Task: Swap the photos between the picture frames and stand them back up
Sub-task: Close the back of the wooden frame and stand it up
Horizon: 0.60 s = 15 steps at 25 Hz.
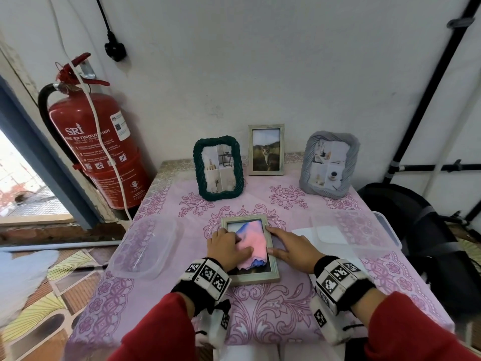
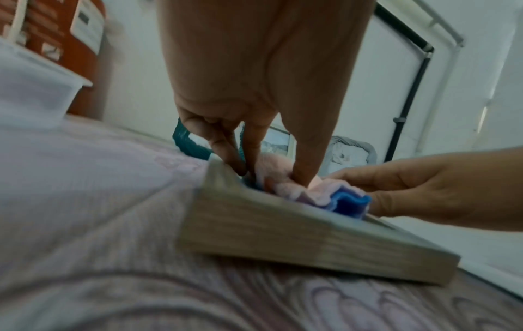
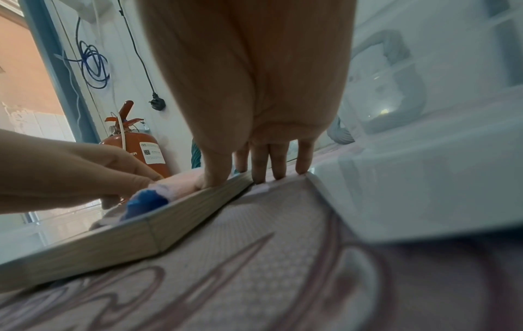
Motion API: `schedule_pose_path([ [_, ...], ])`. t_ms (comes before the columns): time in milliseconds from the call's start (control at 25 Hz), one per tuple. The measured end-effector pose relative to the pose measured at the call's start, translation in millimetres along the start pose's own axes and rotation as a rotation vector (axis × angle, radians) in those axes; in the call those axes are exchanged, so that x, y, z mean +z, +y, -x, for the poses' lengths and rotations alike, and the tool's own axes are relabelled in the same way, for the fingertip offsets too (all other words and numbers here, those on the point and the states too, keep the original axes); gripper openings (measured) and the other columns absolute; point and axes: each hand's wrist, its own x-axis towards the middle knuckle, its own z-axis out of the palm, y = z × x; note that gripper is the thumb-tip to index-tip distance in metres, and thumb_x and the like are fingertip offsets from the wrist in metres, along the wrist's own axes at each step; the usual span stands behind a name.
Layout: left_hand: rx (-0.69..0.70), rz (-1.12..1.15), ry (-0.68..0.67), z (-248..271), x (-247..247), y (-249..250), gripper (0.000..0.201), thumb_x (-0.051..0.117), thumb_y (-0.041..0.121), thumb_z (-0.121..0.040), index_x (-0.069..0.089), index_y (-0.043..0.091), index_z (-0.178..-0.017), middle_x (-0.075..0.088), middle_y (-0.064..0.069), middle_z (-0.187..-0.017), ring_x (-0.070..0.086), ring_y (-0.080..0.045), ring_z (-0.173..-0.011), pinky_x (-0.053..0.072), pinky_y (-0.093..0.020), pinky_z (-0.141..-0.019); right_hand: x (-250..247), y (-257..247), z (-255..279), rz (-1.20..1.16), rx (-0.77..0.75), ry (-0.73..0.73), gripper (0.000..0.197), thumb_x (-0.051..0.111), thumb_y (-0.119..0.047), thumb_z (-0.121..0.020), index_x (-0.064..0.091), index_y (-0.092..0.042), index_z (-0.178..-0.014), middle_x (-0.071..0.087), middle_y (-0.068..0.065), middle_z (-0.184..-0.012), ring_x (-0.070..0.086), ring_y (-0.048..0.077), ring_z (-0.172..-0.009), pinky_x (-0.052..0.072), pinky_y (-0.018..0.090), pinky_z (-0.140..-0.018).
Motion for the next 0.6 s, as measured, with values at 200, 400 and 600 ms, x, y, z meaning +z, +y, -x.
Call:
schedule_pose_path([
  [200,0.031,0.607,0.036,10,-3,-4,0.041,0.067,0.016,-0.074,0.041,0.012,-0.106,0.060,-0.010,-0.092,0.058,-0.023,-0.081,0.045,-0.033,-0.073,1,2,-2,-0.006,-0.011,0.008,0.060,0.051,-0.041,-0.092,0.027,-0.022,-0.144,0.040,-0.001,-0.148,0.039,0.018,-0.135,0.031,0.035,-0.109],
  [400,0.102,0.956,-0.017,11,-20,-20,0.055,0.053,-0.013,-0.082,0.037,0.024,-0.119,0.058,-0.015,-0.103,0.063,-0.017,-0.076,0.054,-0.022,-0.052,1,3,-1,-0.050,0.025,-0.005,0.062,0.053,-0.041,-0.092,0.026,-0.022,-0.145,0.040,0.002,-0.148,0.038,0.020,-0.136,0.029,0.038,-0.112],
  [600,0.124,0.935,0.126,16,-49,-53,0.041,0.049,-0.006,-0.089,0.056,0.016,-0.122,0.047,-0.004,-0.124,0.057,-0.008,-0.079,0.049,-0.009,-0.055,2,3,-1,-0.043,0.023,-0.012,0.062,0.050,-0.041,-0.093,0.024,-0.022,-0.145,0.039,0.000,-0.149,0.037,0.020,-0.137,0.030,0.039,-0.111],
])
